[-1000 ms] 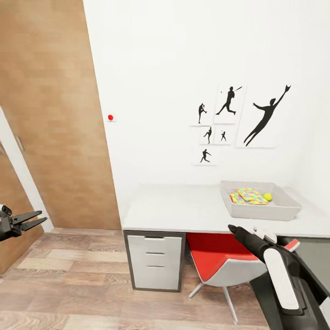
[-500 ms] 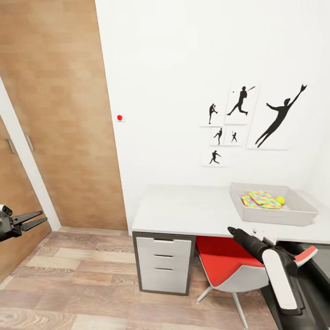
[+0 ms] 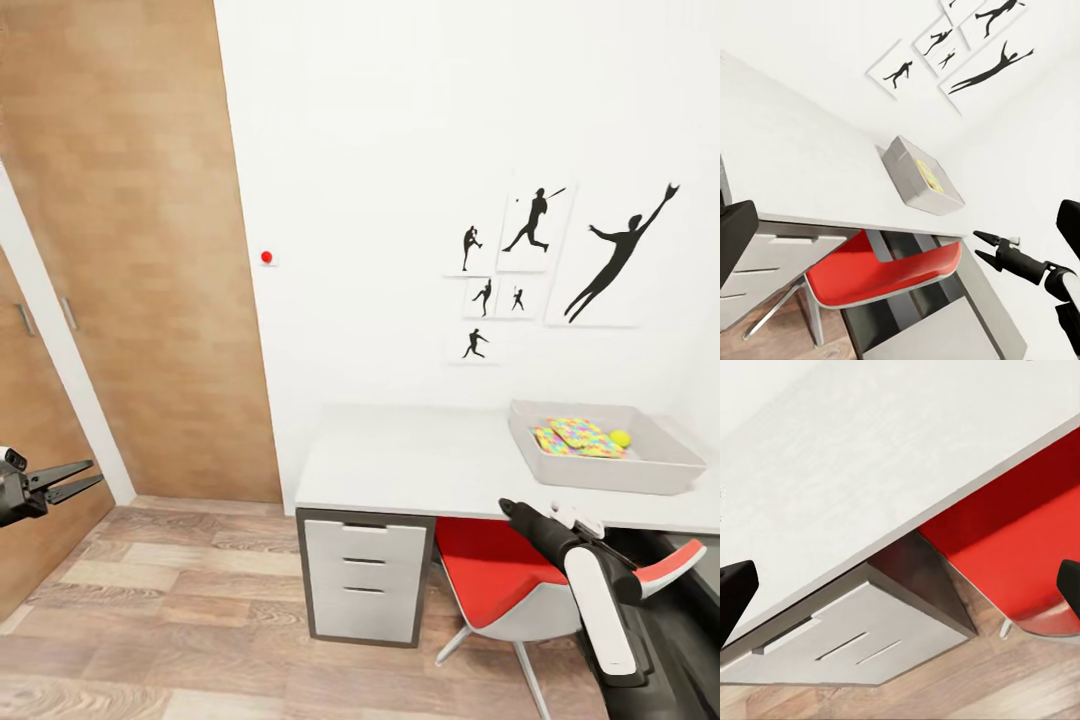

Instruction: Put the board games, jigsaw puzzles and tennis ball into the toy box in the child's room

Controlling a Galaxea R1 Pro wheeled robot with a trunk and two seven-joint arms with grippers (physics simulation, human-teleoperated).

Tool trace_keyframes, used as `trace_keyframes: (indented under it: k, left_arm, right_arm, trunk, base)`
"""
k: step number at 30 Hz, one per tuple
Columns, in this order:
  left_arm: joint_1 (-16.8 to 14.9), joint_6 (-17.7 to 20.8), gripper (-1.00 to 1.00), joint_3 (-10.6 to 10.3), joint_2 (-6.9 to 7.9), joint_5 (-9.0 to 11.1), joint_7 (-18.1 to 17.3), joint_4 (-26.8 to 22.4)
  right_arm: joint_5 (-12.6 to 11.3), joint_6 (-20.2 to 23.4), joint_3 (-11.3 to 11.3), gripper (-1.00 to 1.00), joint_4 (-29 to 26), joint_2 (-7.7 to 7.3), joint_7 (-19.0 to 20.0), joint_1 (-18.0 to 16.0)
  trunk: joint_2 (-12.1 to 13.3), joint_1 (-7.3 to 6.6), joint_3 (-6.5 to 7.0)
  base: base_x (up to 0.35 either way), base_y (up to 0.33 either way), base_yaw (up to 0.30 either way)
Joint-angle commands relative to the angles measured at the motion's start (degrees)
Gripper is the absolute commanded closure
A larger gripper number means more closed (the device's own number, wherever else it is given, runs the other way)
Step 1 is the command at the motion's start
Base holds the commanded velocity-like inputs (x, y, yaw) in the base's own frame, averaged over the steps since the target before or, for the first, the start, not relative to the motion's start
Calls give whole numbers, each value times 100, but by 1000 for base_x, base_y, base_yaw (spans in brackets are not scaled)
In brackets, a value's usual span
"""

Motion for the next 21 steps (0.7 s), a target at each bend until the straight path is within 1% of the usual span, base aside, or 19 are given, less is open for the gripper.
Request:
trace_keyframes:
  k: [1,8,13,15,16,18,19,20,21]
  left_arm:
    - [-5,61,-100,0,1,-3,-23,1]
    - [-4,61,-100,0,2,-3,-23,1]
    - [0,54,-100,-3,-25,-20,-23,1]
    - [0,53,-100,-4,-34,-33,-23,1]
    - [0,56,-100,-5,-37,-38,-23,1]
    - [-1,60,-100,-10,-45,-50,-23,1]
    - [-2,60,-100,-14,-46,-53,-23,0]
    - [0,64,-100,-18,-48,-57,-23,-2]
    - [1,65,-100,-20,-50,-58,-23,-3]
  right_arm:
    - [-58,19,1,-100,-8,-2,-53,-6]
    - [-53,17,6,-100,-7,3,-53,-6]
    - [-56,41,28,-100,31,16,-65,-7]
    - [-58,54,148,-100,142,19,-80,-9]
    - [-61,66,280,-100,253,20,-94,-8]
    - [-66,130,623,-100,468,26,-115,-15]
    - [-69,166,716,-100,507,27,-118,-22]
    - [-74,262,895,-100,565,28,-120,-39]
    - [-80,322,973,-100,586,29,-117,-46]
  trunk:
    - [-10,3,-11]
    - [-10,3,-11]
    - [-10,3,-11]
    - [-10,3,-11]
    - [-10,3,-11]
    - [-10,3,-11]
    - [-10,3,-11]
    - [-10,3,-11]
    - [-10,3,-11]
  base:
    - [8,109,0]
    - [16,187,0]
    - [18,58,0]
    - [3,11,0]
    - [2,6,0]
    - [1,3,0]
    - [1,2,0]
    - [0,1,0]
    - [0,1,0]
